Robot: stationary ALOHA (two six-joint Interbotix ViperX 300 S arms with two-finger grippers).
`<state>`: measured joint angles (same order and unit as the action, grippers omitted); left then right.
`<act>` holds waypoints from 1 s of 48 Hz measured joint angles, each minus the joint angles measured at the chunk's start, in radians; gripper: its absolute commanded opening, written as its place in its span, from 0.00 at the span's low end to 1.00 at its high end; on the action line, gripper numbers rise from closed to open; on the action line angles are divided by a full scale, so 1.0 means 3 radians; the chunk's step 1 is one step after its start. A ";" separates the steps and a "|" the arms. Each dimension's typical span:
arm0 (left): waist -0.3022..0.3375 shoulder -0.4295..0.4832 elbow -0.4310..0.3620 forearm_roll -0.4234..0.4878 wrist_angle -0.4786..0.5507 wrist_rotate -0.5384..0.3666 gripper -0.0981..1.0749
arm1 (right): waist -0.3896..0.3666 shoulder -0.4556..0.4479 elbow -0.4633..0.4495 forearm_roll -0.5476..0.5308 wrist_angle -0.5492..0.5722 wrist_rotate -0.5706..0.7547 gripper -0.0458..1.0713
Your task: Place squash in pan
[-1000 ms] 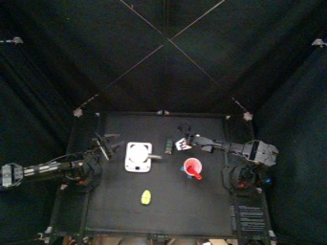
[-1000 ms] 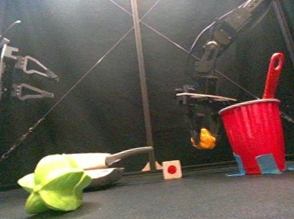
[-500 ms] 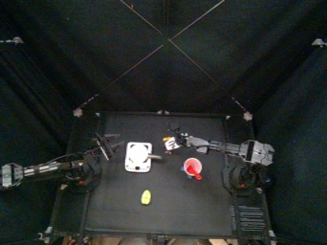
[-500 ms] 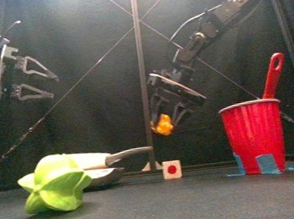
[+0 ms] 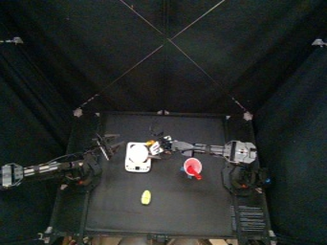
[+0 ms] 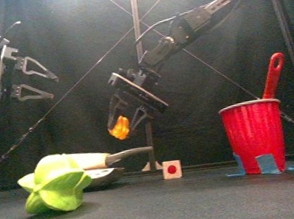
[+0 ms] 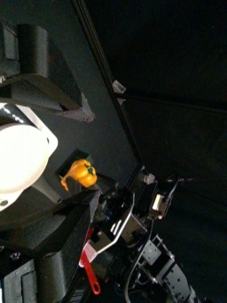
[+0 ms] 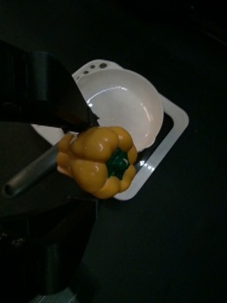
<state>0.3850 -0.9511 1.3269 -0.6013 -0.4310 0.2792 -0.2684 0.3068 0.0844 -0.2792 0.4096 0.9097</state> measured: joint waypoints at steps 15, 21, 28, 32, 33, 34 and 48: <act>0.0000 0.0000 0.0005 0.0000 0.0000 0.0000 0.90 | 0.0133 0.0348 -0.0414 -0.0092 0.0072 0.0005 0.76; 0.0000 0.0000 0.0005 0.0000 0.0000 0.0000 0.90 | 0.0164 0.0445 -0.0522 -0.0092 0.0143 0.0005 0.80; 0.0005 0.0005 0.0005 0.0000 0.0000 0.0000 0.90 | 0.0199 0.0501 -0.0634 -0.0128 0.0230 0.0005 0.88; 0.0000 0.0000 0.0005 0.0000 0.0000 0.0000 0.90 | 0.0210 0.0527 -0.0701 -0.0159 0.0302 0.0005 0.92; 0.0005 0.0005 0.0005 0.0000 0.0000 0.0000 0.90 | 0.0210 0.0532 -0.0716 -0.0164 0.0322 0.0005 0.93; 0.0005 0.0000 0.0005 0.0000 0.0000 -0.0005 0.90 | 0.0215 0.0537 -0.0731 -0.0174 0.0343 0.0005 0.93; 0.0010 0.0000 0.0005 0.0000 0.0000 -0.0005 0.90 | 0.0281 0.0593 -0.0941 -0.0307 0.0680 -0.0005 0.94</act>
<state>0.3881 -0.9511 1.3284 -0.6013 -0.4310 0.2777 -0.1841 0.4847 -0.1979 -0.3712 0.6136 0.9081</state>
